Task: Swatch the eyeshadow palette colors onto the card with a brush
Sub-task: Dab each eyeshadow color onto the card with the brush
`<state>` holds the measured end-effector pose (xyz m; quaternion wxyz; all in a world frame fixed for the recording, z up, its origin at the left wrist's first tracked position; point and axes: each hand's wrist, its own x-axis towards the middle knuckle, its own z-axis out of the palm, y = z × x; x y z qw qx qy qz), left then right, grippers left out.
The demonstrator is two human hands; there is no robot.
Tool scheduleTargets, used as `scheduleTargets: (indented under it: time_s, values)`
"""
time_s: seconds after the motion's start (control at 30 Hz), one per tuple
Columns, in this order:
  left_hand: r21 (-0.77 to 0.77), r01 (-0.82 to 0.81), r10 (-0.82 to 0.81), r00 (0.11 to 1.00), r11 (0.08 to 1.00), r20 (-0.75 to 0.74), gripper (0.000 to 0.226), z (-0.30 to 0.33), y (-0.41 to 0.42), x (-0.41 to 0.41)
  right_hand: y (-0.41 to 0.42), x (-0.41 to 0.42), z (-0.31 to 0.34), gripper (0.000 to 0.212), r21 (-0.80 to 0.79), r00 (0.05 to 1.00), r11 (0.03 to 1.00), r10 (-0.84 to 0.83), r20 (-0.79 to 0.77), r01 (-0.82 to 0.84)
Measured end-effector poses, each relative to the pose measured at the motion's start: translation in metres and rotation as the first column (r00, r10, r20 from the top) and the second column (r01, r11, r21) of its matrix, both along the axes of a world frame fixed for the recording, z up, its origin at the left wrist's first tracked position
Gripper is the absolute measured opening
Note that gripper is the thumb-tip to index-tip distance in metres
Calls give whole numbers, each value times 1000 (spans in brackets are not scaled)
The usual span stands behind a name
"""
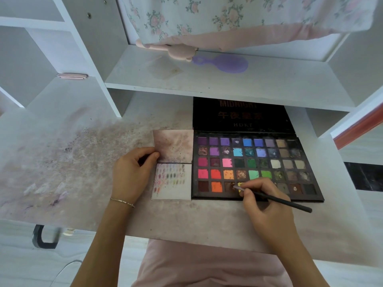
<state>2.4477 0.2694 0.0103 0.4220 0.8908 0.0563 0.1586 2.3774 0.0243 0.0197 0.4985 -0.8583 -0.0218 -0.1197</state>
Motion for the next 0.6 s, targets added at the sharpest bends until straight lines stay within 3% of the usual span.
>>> scheduleTargets:
  time_s: [0.23, 0.6]
  values:
    - [-3, -1, 1, 1000, 1000, 0, 11, 1, 0, -1, 1, 1, -2, 37, -100, 1000, 995, 12, 25, -10]
    - [-8, -3, 3, 1000, 1000, -13, 12, 1, 0, -1, 2, 1, 0, 26, -151, 999, 988, 39, 38, -33]
